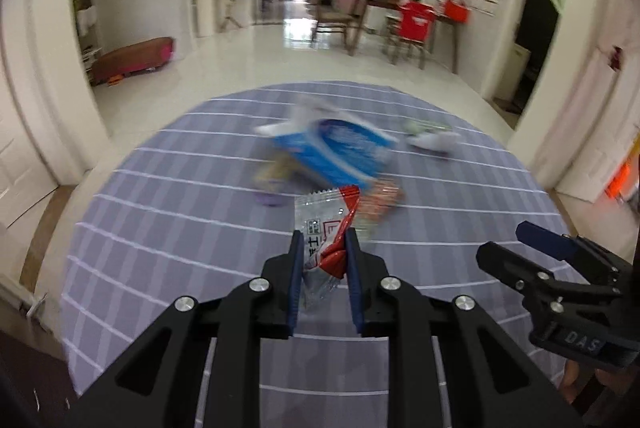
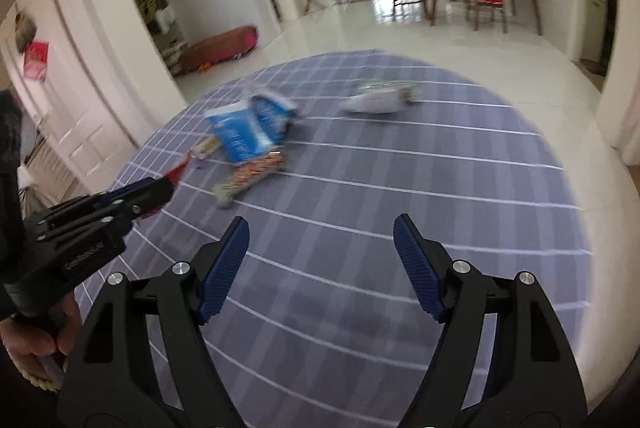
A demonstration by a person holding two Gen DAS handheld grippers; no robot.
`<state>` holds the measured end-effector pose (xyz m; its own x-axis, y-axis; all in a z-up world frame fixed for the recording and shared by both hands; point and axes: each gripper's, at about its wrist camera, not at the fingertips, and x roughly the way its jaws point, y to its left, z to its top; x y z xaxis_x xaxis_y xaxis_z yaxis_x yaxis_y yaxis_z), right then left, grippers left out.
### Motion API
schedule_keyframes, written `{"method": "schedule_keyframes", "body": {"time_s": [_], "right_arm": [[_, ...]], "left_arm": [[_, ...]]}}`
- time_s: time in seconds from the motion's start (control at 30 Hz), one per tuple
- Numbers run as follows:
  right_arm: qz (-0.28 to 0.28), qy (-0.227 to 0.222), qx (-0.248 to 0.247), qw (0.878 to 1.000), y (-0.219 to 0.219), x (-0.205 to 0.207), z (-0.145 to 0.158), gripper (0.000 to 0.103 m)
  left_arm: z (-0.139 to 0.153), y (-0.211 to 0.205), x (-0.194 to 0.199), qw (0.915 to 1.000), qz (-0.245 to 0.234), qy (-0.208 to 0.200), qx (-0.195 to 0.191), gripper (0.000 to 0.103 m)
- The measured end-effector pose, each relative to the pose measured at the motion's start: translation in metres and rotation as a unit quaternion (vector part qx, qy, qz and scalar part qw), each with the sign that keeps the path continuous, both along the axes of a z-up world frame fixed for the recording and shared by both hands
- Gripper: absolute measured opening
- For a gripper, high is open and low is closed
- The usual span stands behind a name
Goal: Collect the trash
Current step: 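Grasp the clear red-edged wrapper with the left tool while the right tool grasps the red-white candy wrapper, then carry both wrappers to the blue bucket and open both tools to drop them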
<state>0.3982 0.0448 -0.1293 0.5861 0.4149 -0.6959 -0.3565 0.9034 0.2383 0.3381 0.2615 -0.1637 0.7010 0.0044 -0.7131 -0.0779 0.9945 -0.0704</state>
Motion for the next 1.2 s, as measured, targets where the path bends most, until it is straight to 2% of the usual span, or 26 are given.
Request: {"method": "schedule_keyframes", "body": {"time_s": [0.2, 0.43, 0.47, 0.53, 0.67, 0.7, 0.97, 1.2], "right_arm": [[0.01, 0.029, -0.001, 1.0, 0.053, 0.03, -0.01, 0.075], [-0.005, 0.03, -0.055, 0.998, 0.084, 0.052, -0.02, 0.075], [-0.004, 0.024, -0.072, 0.997, 0.089, 0.054, -0.022, 0.073], [-0.002, 0.012, -0.098, 0.995, 0.09, 0.054, -0.022, 0.051], [0.017, 0.013, -0.098, 0.995, 0.079, 0.054, -0.022, 0.038], [0.018, 0.014, -0.099, 0.995, 0.076, 0.052, -0.022, 0.019], [0.023, 0.018, -0.05, 0.998, 0.028, 0.038, -0.016, 0.012], [0.008, -0.011, 0.003, 1.0, -0.034, 0.003, 0.013, 0.012]], "left_arm": [[-0.002, 0.038, -0.003, 0.9995, 0.03, 0.0, -0.006, 0.02], [-0.006, 0.05, 0.004, 0.9992, 0.037, 0.002, -0.017, 0.019], [-0.006, 0.049, 0.006, 0.9992, 0.036, 0.003, -0.018, 0.019], [-0.007, 0.048, 0.007, 0.9992, 0.034, 0.004, -0.02, 0.019], [-0.008, 0.042, 0.011, 0.9993, 0.026, 0.004, -0.026, 0.019], [-0.008, 0.039, 0.011, 0.9994, 0.024, 0.005, -0.026, 0.019], [0.001, 0.007, 0.005, 0.9996, -0.006, 0.004, -0.028, 0.019], [0.019, -0.042, -0.003, 0.9984, -0.05, -0.007, -0.028, 0.019]]}}
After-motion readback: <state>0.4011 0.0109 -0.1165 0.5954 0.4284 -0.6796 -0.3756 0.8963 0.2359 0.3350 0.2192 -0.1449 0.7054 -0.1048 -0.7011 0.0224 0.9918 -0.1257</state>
